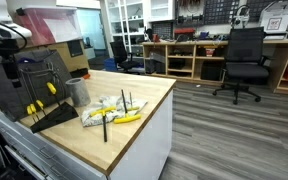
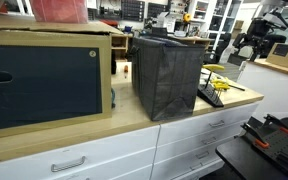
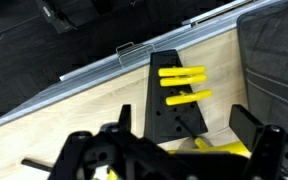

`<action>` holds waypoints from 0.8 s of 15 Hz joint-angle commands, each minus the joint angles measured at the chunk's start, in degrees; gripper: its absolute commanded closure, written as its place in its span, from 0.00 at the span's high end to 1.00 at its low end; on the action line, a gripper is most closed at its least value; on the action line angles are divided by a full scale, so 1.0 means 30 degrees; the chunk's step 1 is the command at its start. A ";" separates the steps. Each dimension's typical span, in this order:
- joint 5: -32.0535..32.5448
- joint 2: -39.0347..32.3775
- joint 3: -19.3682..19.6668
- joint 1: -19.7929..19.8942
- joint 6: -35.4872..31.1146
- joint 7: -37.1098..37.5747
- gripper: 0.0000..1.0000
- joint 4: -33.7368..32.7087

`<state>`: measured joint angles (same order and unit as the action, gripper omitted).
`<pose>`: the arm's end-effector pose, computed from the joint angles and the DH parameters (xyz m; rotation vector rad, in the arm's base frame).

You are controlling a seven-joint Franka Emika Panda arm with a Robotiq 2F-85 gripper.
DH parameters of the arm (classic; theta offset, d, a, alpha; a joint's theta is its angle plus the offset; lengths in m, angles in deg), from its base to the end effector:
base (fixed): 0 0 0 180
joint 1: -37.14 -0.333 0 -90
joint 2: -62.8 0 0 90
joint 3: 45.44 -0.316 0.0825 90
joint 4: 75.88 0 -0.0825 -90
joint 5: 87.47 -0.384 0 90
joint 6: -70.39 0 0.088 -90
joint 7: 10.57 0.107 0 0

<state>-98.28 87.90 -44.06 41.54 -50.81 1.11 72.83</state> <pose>0.3889 -0.0305 0.4004 -2.9133 0.5961 0.0766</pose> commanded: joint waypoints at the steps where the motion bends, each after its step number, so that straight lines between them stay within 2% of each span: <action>1: 0.0824 -0.1874 0.0751 0.1261 -0.0367 0.0652 1.00 -0.1209; 6: 0.1519 -0.4685 0.1957 0.2516 -0.0861 0.1096 1.00 -0.3133; 12: 0.3137 -0.8030 0.2787 0.2581 -0.0626 -0.0118 1.00 -0.6599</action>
<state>-91.32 69.08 -36.20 49.46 -53.27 2.04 59.11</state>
